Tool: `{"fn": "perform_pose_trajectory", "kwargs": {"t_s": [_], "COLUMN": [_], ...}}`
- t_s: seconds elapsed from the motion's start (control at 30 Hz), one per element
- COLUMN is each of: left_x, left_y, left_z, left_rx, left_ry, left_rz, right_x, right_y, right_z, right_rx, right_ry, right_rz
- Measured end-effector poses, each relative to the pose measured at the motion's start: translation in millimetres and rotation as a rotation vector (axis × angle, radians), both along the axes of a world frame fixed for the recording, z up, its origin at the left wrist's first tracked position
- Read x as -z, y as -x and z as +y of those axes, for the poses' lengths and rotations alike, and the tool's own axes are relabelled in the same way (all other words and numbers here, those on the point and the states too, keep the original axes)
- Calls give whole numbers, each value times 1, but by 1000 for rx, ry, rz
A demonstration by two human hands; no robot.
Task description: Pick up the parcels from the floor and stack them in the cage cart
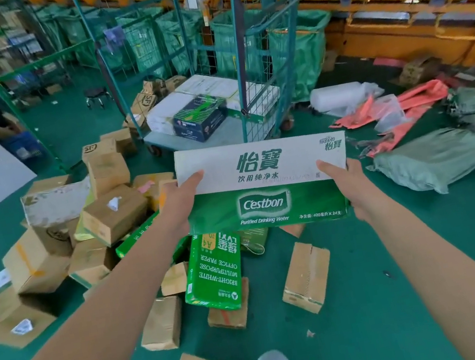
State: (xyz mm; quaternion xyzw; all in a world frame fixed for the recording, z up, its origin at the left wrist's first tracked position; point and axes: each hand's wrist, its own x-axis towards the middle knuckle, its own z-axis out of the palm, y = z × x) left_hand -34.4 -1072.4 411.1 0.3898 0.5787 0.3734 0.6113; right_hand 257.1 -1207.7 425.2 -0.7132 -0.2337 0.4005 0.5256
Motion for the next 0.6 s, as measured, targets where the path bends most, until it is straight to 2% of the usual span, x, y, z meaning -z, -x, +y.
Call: {"fn": "perform_pose_trajectory", "kwargs": {"t_s": [0.17,0.37,0.53,0.6], "left_x": [5,14,-1,20], "left_y": [-29,-64,-71,-64], "left_z": [79,209,308,361], "left_rx": [-66,-109,-151,-160], "left_ry": [-20,18,44,64], "left_rz": [22,69,73,79], "right_x": [5,15,5,-1], "right_y": [-29,-66,-82,-87], "right_z": [83,229,333,363], "right_rx": [-54,-101,-152,-178], "right_ry": [-16,-4,0,-5], "right_rz": [-5,-21,7,21]}}
